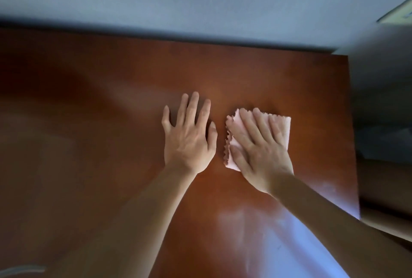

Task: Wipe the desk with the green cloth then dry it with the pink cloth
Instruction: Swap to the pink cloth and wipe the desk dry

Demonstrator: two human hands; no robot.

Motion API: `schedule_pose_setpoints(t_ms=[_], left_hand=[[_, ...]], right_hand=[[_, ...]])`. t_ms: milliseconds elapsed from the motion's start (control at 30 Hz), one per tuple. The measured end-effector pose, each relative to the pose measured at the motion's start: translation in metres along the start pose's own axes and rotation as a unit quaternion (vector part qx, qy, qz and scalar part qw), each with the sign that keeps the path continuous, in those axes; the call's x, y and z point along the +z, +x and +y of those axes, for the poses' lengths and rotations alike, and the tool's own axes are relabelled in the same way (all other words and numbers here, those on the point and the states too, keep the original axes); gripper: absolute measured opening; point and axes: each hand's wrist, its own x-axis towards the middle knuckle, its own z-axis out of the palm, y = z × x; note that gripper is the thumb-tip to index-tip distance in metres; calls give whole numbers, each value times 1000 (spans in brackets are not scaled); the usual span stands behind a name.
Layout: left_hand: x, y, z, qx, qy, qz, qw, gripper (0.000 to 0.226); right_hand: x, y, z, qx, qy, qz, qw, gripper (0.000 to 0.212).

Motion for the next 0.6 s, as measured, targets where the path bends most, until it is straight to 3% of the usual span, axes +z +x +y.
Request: schedule_pose_setpoints(t_ms=[200,333,500,600], left_hand=[[1,0,1,0,-9,17,1000,55],[-1,3,1,-5,-3,8,1000,54],[-1,3,2,-10,-1,19,1000,54],[-2,2,4,-9,1,20,1000,57]], right_hand=[[-24,72,28,22,2,-2,1000,62],[-32,137,-6,49,4,22,999,66],[-32,142,-13,-19,-7,1,1000,64],[-37,137,23,1,-8,-3,1000,66]])
